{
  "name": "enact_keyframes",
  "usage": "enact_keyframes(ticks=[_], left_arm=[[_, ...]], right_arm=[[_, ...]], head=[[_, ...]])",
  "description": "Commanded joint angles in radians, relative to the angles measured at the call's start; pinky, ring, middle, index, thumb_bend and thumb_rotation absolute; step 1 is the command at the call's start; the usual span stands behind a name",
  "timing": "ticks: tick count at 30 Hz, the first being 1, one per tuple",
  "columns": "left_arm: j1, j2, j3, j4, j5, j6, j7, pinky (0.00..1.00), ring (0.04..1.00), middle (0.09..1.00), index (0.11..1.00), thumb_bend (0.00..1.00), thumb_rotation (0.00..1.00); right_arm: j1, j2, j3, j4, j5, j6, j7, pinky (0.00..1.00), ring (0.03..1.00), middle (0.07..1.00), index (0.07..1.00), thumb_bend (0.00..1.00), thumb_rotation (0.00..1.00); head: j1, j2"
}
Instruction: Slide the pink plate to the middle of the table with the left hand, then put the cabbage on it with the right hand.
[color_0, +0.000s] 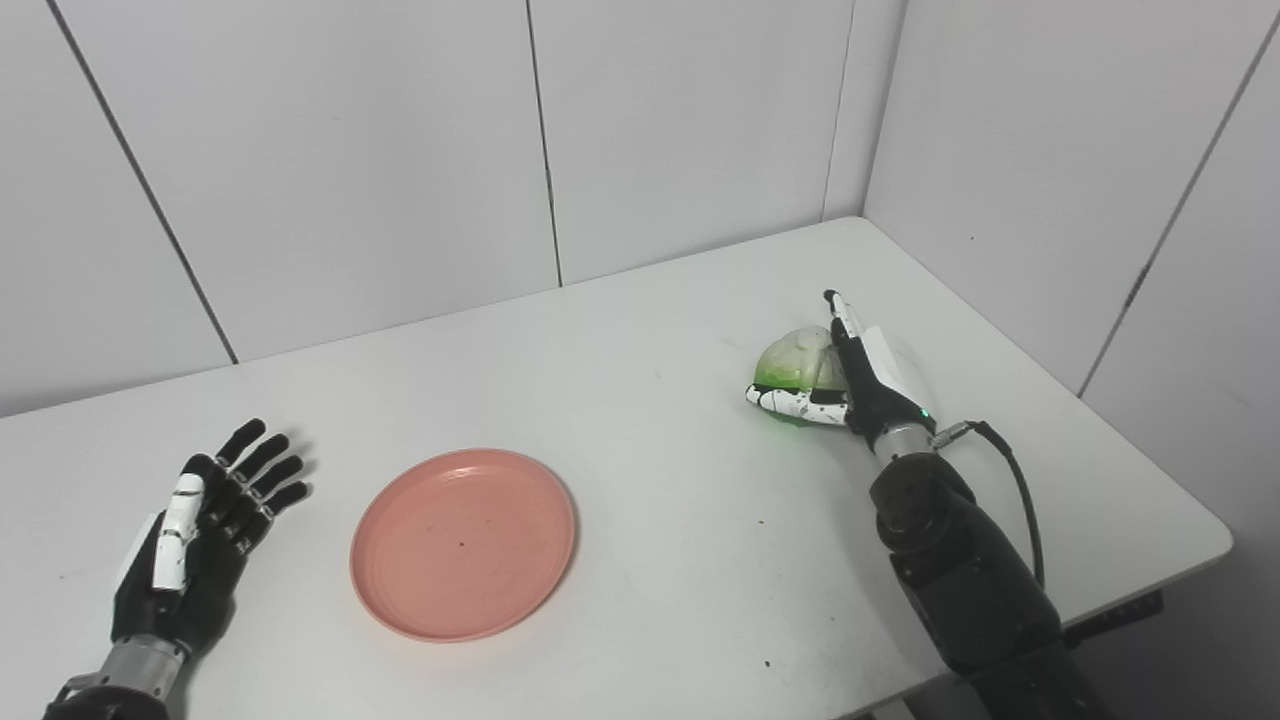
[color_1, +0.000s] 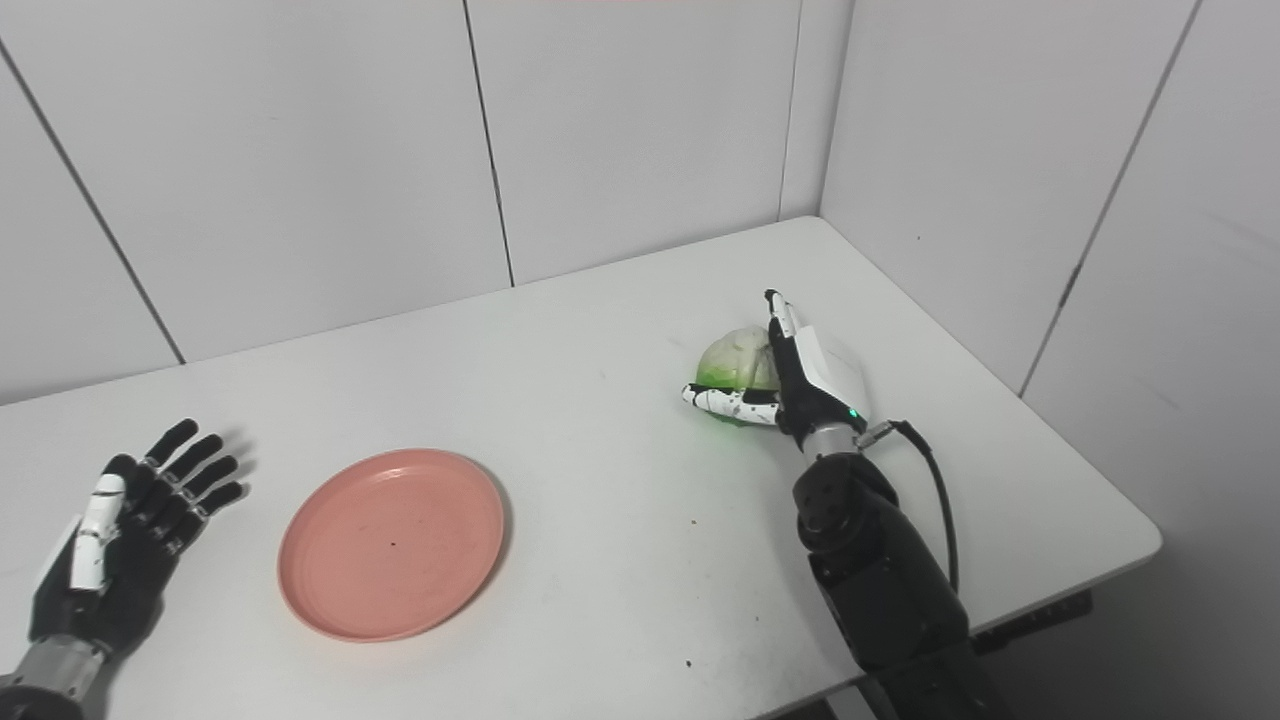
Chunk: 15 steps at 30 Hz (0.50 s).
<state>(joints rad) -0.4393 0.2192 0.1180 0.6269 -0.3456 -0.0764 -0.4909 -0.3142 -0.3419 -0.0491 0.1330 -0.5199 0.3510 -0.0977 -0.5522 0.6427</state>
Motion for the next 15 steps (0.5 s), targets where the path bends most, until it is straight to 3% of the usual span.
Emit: enact_keyframes(ticks=[1, 4, 6, 7, 11, 15], left_arm=[[0.077, -0.009, -0.010, 0.055, 0.019, 0.031, 0.014, 0.82, 0.852, 0.877, 0.862, 0.49, 0.94], [0.078, -0.010, -0.010, 0.053, 0.018, 0.032, 0.017, 0.81, 0.847, 0.873, 0.859, 0.49, 0.93], [0.079, -0.010, -0.011, 0.052, 0.019, 0.032, 0.018, 0.81, 0.847, 0.871, 0.858, 0.49, 0.93], [0.080, -0.010, -0.011, 0.050, 0.020, 0.031, 0.019, 0.81, 0.847, 0.871, 0.858, 0.49, 0.93], [0.079, -0.009, -0.012, 0.059, 0.018, 0.023, 0.010, 0.81, 0.848, 0.873, 0.860, 0.50, 0.93], [0.078, -0.010, -0.011, 0.061, 0.016, 0.021, 0.009, 0.81, 0.846, 0.872, 0.860, 0.50, 0.92]], right_arm=[[-0.041, -0.018, -0.005, -0.008, -0.009, -0.002, -0.031, 0.83, 0.941, 0.990, 1.000, 1.00, 0.47], [-0.043, -0.011, -0.013, -0.001, -0.008, -0.006, -0.051, 0.82, 0.921, 0.965, 0.980, 1.00, 0.41], [-0.045, -0.003, -0.021, 0.001, -0.010, 0.003, -0.070, 0.75, 0.860, 0.905, 0.912, 0.95, 0.30], [-0.046, 0.002, -0.027, 0.003, -0.007, 0.004, -0.084, 0.75, 0.855, 0.899, 0.906, 0.94, 0.29], [-0.050, 0.025, -0.059, 0.016, 0.026, -0.026, -0.131, 0.62, 0.700, 0.731, 0.731, 0.85, 0.10], [-0.052, 0.026, -0.057, 0.027, 0.031, -0.052, -0.160, 0.53, 0.599, 0.638, 0.631, 0.81, 0.08]], head=[[0.003, -0.001], [0.003, -0.001], [0.004, 0.000], [0.004, 0.000], [0.006, 0.001], [0.005, 0.001]])
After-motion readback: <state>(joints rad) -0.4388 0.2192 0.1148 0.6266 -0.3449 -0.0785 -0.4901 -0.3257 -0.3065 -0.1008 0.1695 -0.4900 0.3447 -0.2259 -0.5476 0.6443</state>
